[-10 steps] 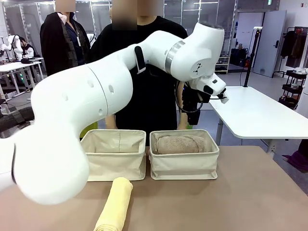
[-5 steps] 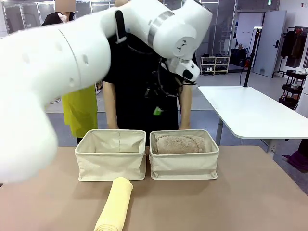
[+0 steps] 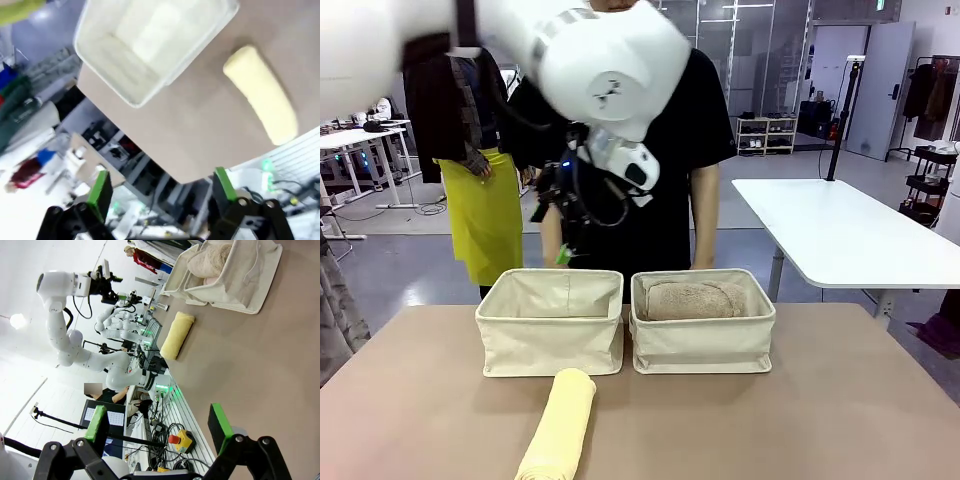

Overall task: Divide the towels into two baskets.
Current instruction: Pick up one hotel-folded towel from the bottom of the table and place it in the Fabric basket indicated by the person.

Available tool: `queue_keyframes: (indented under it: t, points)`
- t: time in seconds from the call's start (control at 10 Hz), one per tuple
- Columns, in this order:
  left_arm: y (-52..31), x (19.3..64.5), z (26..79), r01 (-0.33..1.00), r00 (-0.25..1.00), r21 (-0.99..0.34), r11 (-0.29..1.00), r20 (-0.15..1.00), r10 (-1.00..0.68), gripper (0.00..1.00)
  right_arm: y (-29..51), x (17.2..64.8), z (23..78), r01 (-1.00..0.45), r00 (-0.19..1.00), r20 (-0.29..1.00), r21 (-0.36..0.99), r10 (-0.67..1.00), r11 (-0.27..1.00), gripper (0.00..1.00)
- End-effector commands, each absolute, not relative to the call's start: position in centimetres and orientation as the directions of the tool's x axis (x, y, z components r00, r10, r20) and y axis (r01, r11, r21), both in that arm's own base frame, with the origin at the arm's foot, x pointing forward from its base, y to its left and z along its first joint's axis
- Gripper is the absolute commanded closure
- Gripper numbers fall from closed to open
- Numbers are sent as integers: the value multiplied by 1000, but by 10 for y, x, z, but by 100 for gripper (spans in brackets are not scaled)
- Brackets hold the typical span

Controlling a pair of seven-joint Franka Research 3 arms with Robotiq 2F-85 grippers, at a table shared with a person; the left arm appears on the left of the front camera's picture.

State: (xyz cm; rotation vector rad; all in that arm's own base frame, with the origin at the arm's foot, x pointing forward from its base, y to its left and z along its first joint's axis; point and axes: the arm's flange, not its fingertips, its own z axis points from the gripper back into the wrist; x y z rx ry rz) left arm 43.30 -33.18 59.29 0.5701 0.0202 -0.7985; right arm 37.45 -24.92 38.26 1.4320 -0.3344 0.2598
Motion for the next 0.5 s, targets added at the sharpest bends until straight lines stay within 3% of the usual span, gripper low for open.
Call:
queue_keyframes:
  t: [0.0, 0.4]
  points:
    - [-274, 415, 584, 605, 763, 411, 682, -56, -644, 0, -247, 372, 385, -377, 923, 383, 918, -29, 124, 0]
    - [-203, 400, 589, 558, 808, 198, 806, 91, -582, 0, -247, 372, 385, -377, 923, 383, 918, -29, 124, 0]
